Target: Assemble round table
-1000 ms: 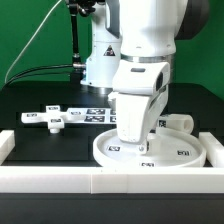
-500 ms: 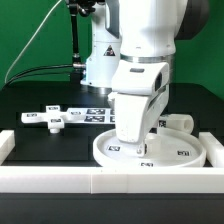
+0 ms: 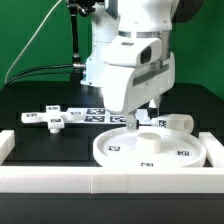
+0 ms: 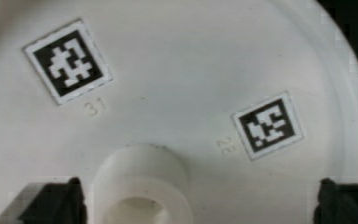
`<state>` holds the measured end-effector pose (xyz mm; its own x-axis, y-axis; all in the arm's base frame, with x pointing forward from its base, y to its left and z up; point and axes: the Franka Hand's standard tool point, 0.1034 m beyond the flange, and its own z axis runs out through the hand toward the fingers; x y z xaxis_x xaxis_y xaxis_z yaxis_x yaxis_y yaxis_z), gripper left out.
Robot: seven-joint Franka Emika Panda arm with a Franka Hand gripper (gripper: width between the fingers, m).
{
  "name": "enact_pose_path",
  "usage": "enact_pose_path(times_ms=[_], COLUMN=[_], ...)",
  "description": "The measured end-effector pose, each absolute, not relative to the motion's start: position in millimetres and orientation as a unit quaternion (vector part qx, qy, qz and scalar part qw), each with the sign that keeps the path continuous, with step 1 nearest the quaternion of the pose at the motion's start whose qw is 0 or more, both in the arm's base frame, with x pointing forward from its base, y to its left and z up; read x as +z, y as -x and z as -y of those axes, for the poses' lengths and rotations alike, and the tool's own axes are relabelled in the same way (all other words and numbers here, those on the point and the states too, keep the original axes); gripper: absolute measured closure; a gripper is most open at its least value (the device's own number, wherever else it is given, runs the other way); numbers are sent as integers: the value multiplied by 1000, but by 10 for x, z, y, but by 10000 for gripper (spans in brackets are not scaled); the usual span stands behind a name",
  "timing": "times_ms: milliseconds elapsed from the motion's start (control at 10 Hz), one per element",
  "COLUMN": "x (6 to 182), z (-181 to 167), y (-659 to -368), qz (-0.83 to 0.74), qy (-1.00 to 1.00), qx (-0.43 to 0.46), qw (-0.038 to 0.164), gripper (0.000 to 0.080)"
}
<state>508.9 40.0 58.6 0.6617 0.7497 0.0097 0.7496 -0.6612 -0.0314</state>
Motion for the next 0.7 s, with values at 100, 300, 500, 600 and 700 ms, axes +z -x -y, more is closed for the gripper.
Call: enact_pose_path(times_ms=[100,300,500,600,700], x=[674,811,762,760,762], z=[-508,-829,-1008,-995,-1005], y=[-4985,-4889,-4847,-4844,-4827], qz=[383,345,349,347,347], qy=[924,939,937,938,938], qx=[-1,-7,-7,-3,9], qw=[12,10,12,12,14], gripper=[150,150,150,150,150])
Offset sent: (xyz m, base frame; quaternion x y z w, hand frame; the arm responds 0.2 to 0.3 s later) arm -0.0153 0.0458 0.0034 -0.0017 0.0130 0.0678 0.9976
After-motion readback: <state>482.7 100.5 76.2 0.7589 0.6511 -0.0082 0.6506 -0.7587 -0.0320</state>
